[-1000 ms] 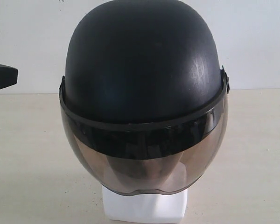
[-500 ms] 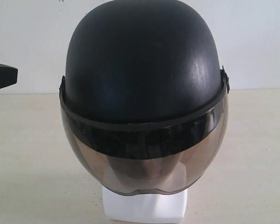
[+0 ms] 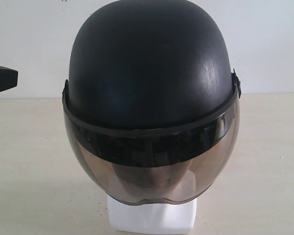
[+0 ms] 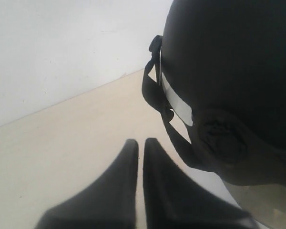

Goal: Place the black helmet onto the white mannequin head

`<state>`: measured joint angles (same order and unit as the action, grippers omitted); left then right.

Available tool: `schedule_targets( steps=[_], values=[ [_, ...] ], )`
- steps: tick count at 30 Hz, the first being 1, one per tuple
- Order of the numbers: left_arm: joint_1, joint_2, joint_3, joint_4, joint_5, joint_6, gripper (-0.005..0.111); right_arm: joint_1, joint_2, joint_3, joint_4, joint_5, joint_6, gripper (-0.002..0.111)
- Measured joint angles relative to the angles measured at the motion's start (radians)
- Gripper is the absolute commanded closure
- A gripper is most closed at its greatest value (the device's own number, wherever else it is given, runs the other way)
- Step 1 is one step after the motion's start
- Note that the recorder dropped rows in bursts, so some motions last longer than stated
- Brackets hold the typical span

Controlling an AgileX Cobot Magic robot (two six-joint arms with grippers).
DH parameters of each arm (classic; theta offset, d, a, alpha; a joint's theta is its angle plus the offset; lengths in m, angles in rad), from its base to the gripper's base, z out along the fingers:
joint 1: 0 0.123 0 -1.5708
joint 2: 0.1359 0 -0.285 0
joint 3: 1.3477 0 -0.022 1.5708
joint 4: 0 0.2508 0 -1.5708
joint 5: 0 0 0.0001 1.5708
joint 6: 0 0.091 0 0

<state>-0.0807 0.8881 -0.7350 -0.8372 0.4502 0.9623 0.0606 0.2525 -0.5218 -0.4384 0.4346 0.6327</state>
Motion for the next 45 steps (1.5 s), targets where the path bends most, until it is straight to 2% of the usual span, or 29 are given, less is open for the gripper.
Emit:
schedule_targets(
  steps=[7, 12, 15, 21, 30, 39, 45],
  values=[
    [0.000, 0.000, 0.000, 0.000, 0.000, 0.000, 0.102, -0.022, 0.000, 0.007, 0.066, 0.000, -0.136, 0.109],
    [0.000, 0.000, 0.000, 0.000, 0.000, 0.000, 0.102, -0.022, -0.036, 0.091, 0.271, -0.019, -0.431, 0.109],
    [0.000, 0.000, 0.000, 0.000, 0.000, 0.000, 0.102, -0.022, -0.094, 0.178, 0.353, -0.056, -0.520, 0.109],
    [0.000, 0.000, 0.000, 0.000, 0.000, 0.000, 0.102, -0.022, -0.233, 0.336, 0.405, -0.112, -0.551, 0.109],
    [0.000, 0.000, 0.000, 0.000, 0.000, 0.000, 0.102, -0.024, -0.247, 0.511, 0.446, -0.150, -0.554, 0.109],
    [0.000, 0.000, 0.000, 0.000, -0.003, 0.000, 0.102, -0.024, -0.247, 0.518, 0.476, -0.114, -0.557, 0.109],
    [0.000, 0.000, 0.000, 0.000, -0.003, 0.000, 0.102, -0.028, -0.247, 0.518, 0.473, -0.104, -0.633, 0.109]
  ],
)
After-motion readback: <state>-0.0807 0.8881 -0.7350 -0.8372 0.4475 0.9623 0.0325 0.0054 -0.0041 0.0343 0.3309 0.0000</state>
